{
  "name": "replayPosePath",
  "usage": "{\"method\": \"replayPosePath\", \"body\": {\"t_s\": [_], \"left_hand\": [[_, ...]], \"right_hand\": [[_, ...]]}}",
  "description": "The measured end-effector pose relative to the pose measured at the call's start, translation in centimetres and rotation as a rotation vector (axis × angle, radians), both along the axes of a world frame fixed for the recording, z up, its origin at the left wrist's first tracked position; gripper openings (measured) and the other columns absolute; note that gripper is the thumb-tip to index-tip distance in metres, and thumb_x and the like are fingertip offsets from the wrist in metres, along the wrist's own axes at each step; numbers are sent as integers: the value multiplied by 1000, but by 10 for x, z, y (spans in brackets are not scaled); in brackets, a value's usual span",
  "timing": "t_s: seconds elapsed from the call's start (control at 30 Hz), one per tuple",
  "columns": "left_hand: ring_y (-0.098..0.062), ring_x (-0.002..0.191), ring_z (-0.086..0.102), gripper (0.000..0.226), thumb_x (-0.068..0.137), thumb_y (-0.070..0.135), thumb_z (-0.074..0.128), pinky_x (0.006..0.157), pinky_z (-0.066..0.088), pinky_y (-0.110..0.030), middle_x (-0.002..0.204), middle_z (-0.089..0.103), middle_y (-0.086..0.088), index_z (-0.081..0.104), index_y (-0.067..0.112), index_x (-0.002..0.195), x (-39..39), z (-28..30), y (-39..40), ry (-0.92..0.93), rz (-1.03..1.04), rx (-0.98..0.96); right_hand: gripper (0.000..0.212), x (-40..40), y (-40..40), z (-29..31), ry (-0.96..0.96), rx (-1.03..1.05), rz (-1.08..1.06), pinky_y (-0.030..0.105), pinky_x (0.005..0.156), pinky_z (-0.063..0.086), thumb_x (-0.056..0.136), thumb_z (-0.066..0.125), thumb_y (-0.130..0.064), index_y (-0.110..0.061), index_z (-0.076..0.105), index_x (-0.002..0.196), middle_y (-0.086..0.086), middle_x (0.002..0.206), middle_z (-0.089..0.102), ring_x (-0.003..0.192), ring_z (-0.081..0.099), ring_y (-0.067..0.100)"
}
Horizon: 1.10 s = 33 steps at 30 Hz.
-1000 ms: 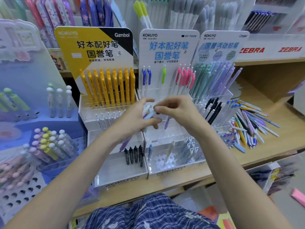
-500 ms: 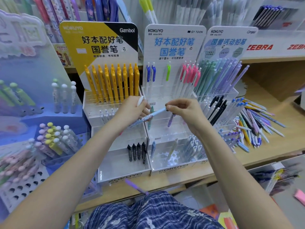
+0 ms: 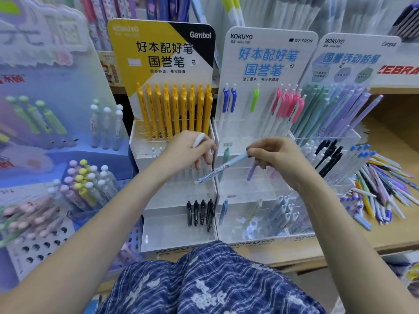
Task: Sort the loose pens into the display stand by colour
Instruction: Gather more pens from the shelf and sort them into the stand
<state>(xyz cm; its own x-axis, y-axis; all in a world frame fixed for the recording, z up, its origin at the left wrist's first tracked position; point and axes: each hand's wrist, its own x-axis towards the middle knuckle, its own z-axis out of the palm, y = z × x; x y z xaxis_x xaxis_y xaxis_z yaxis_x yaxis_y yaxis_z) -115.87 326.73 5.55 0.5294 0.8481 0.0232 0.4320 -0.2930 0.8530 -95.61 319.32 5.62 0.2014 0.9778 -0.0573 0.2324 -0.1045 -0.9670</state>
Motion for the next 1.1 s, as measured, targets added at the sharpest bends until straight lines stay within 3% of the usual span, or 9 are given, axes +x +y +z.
{"method": "replayPosePath", "body": {"t_s": [0.23, 0.37, 0.43, 0.53, 0.63, 0.7, 0.87, 0.97, 1.1], "left_hand": [[-3, 40, 46, 19, 91, 29, 56, 39, 38, -16, 65, 66, 1, 69, 16, 89, -6, 0, 2, 167, -92, 20], [-1, 40, 45, 20, 90, 24, 57, 38, 35, -15, 70, 70, 1, 69, 8, 92, -11, 6, -8, 31, -75, -114], [2, 42, 48, 13, 87, 18, 62, 38, 34, -12, 74, 69, -2, 69, 9, 93, -13, 8, -15, -17, -36, -153], [2, 45, 46, 6, 83, 16, 67, 40, 34, -12, 71, 64, 11, 69, 18, 89, -13, 4, -24, -32, 10, -183], [0, 41, 40, 7, 83, 15, 67, 40, 35, -13, 51, 56, 14, 69, 18, 90, -7, -4, -40, 24, -19, -204], [0, 40, 40, 9, 83, 14, 67, 41, 36, -14, 61, 59, 12, 69, 17, 92, -3, -11, -51, 37, -33, -203], [6, 47, 47, 20, 87, 20, 64, 47, 37, -12, 91, 64, 7, 64, 24, 107, -3, -33, -71, 139, 56, -63], [13, 52, 50, 16, 91, 19, 57, 45, 33, -4, 81, 62, 8, 64, 21, 105, -10, -41, -84, 100, 193, -7], [5, 39, 47, 10, 92, 15, 56, 41, 33, -8, 67, 58, 8, 66, 14, 93, -30, -49, -104, -3, 308, -45]], "right_hand": [[6, 7, 0, 4, 211, 89, -43, 19, 57, 53, 87, 59, 0, -3, 64, 85, 6, 68, 72, 66, 70, 19], [8, 15, -8, 2, 249, 132, -91, 19, 64, 54, 86, 58, 6, -1, 63, 86, 8, 69, 71, 68, 70, 18], [7, 22, -16, 5, 172, 74, -19, 22, 67, 55, 83, 61, 6, -1, 64, 85, 10, 72, 71, 71, 70, 19], [8, 19, -24, 4, -142, -82, 242, 30, 77, 52, 78, 71, -6, -8, 67, 84, 8, 75, 72, 74, 66, 16], [14, -3, -28, -9, -360, -137, 444, 27, 67, 45, 76, 75, -18, -14, 70, 88, -5, 62, 67, 62, 58, 6], [12, -14, -30, -18, -439, -106, 472, 19, 58, 39, 76, 76, -19, -12, 72, 85, -11, 59, 61, 53, 50, 0], [12, -12, -50, -46, -599, -150, 378, 31, 61, 49, 81, 71, -18, -14, 61, 78, 0, 65, 64, 59, 58, 12], [11, -14, -68, -71, -677, -92, 236, 45, 67, 54, 86, 63, -13, -6, 55, 83, 13, 74, 67, 68, 64, 25], [14, -29, -77, -97, -551, -8, 28, 40, 67, 57, 91, 58, -12, 2, 60, 92, 12, 76, 68, 63, 66, 19]]}}
